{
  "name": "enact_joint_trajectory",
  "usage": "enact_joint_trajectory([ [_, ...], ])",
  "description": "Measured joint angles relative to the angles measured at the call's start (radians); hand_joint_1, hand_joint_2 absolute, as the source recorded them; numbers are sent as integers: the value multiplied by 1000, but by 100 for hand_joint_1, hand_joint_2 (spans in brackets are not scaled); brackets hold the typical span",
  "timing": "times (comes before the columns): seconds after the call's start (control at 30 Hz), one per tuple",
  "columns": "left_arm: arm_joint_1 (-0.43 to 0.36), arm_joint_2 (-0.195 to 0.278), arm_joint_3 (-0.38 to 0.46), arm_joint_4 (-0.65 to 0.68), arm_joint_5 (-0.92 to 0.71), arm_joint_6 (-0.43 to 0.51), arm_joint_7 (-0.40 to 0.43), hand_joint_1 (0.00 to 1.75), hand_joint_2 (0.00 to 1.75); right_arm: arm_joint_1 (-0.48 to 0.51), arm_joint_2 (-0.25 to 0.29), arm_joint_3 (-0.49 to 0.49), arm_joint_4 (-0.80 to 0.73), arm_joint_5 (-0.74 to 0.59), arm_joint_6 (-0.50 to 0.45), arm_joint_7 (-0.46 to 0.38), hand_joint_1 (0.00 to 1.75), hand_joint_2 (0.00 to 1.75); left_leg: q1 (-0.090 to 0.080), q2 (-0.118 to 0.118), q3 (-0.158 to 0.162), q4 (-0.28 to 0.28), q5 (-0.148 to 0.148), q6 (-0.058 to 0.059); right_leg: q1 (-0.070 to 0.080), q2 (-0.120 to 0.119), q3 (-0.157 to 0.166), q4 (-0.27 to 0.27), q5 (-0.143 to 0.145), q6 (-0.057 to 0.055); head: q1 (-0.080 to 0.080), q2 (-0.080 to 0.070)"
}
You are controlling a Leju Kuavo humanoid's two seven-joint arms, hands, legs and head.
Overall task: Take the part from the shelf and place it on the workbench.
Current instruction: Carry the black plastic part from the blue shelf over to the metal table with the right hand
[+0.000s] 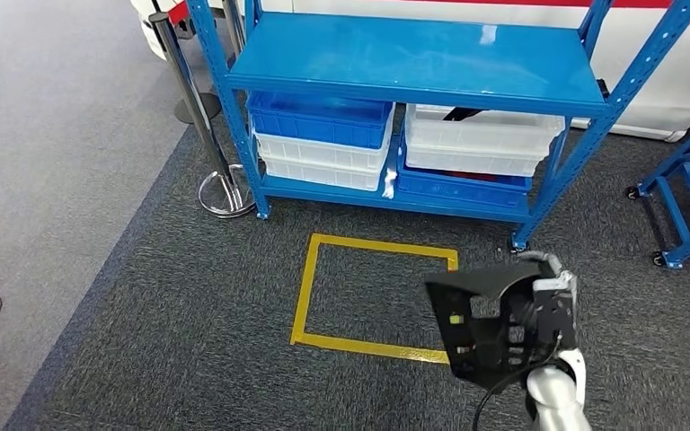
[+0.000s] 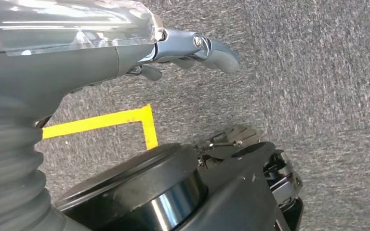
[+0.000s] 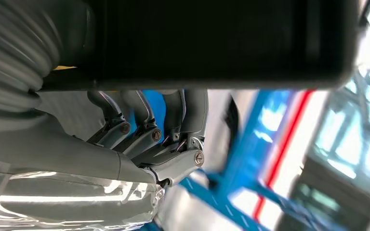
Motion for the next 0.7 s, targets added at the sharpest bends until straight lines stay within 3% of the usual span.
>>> enact_joint_trajectory([
  [0.1,-6,0,0,0,-2,1,4,0,175,-65,-66,-23,-23,-2,20,57,175,175,2,0,-55,159,-101,-6,6,-2,-19,1,16,-9,0,0],
  [0.17,-11,0,0,0,-8,-2,8,0,175,-146,-133,-32,-13,-1,54,125,175,175,1,0,-67,224,-118,-3,10,-1,-35,5,26,-10,-1,0],
  [0.2,-14,0,0,0,-11,-4,13,0,175,-207,-179,-35,0,3,77,168,175,175,-1,0,-55,223,-109,1,13,0,-44,8,32,-9,0,0],
  [0.23,-15,0,0,0,-15,-6,16,0,175,-275,-227,-37,18,8,99,209,175,175,-2,0,-25,182,-85,9,16,1,-52,11,37,-9,-1,0],
  [0.3,-16,0,0,0,-18,-9,22,0,175,-416,-310,-37,63,22,137,268,175,175,-8,0,61,41,-39,33,21,2,-61,13,45,-4,0,0],
  [0.37,-16,1,0,0,-19,-11,24,0,175,-540,-376,-32,117,41,163,319,175,175,-14,2,111,-51,-23,48,20,-3,-65,11,54,6,0,0],
  [0.53,-15,-1,0,0,-22,-15,31,0,175,-736,-471,-2,242,69,191,390,175,175,-21,-7,103,-79,-11,33,15,-18,-76,7,66,17,1,0],
  [0.7,-19,-1,0,0,-29,-15,46,0,175,-859,-521,36,391,111,216,432,175,175,-25,-7,87,-68,-5,42,10,-18,-86,5,79,32,1,0],
])
